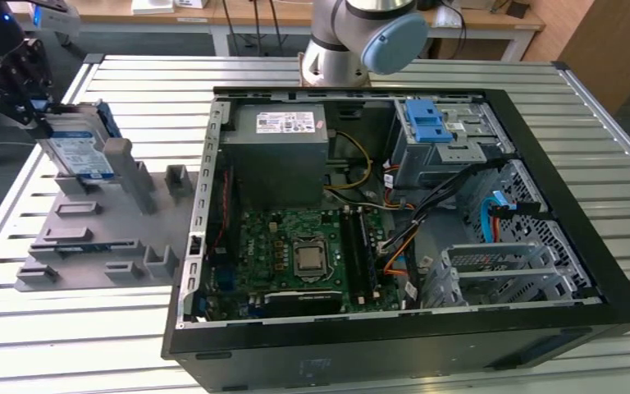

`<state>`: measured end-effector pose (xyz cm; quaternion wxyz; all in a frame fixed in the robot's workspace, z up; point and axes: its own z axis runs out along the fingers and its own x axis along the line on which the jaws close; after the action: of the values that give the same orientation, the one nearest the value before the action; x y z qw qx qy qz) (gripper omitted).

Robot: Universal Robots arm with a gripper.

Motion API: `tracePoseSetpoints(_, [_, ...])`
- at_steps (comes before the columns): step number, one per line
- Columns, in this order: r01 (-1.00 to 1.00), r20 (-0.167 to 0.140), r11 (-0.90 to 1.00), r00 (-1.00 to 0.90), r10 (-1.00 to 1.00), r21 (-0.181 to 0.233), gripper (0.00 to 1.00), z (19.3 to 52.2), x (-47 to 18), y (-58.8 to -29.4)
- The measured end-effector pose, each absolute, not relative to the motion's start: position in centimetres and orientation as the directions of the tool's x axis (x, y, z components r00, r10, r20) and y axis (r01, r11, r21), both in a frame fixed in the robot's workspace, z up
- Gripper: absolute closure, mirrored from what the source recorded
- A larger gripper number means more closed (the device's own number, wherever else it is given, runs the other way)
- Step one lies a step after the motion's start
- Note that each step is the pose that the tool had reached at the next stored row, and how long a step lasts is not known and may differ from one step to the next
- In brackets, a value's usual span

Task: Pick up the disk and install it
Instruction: 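Pick up the disk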

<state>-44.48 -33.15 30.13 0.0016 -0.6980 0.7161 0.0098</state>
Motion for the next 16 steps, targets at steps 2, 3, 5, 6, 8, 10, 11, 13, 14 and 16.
tracePoseSetpoints(2, [-1.000, -0.016, 0.026, -0.026, -1.000, 0.012, 0.64, 30.24, -44.48, -33.15])
tracePoseSetpoints(3, [-1.000, -0.016, 0.026, -0.026, -1.000, 0.012, 0.64, 30.29, -44.48, -33.15])
tracePoseSetpoints(5, [-1.000, -0.016, 0.026, -0.026, -1.000, 0.012, 0.64, 30.40, -44.48, -33.15])
tracePoseSetpoints(6, [-1.000, -0.016, 0.026, -0.026, -1.000, 0.012, 0.64, 30.45, -44.48, -33.15])
tracePoseSetpoints(8, [-1.000, -0.016, 0.025, -0.026, -1.000, 0.011, 0.64, 30.52, -44.48, -33.15])
tracePoseSetpoints(10, [-1.000, -0.016, 0.026, -0.026, -1.000, 0.012, 0.64, 30.57, -44.48, -33.15])
tracePoseSetpoints(11, [-1.000, -0.016, 0.026, -0.026, -1.000, 0.012, 0.64, 30.59, -44.48, -33.14])
tracePoseSetpoints(13, [-1.000, -0.016, 0.026, -0.026, -1.000, 0.012, 0.64, 30.60, -44.48, -33.15])
tracePoseSetpoints(14, [-1.000, -0.016, 0.026, -0.026, -1.000, 0.012, 0.64, 30.62, -44.48, -33.15])
tracePoseSetpoints(16, [-1.000, -0.016, 0.026, -0.026, -1.000, 0.012, 0.64, 30.67, -44.48, -33.15])
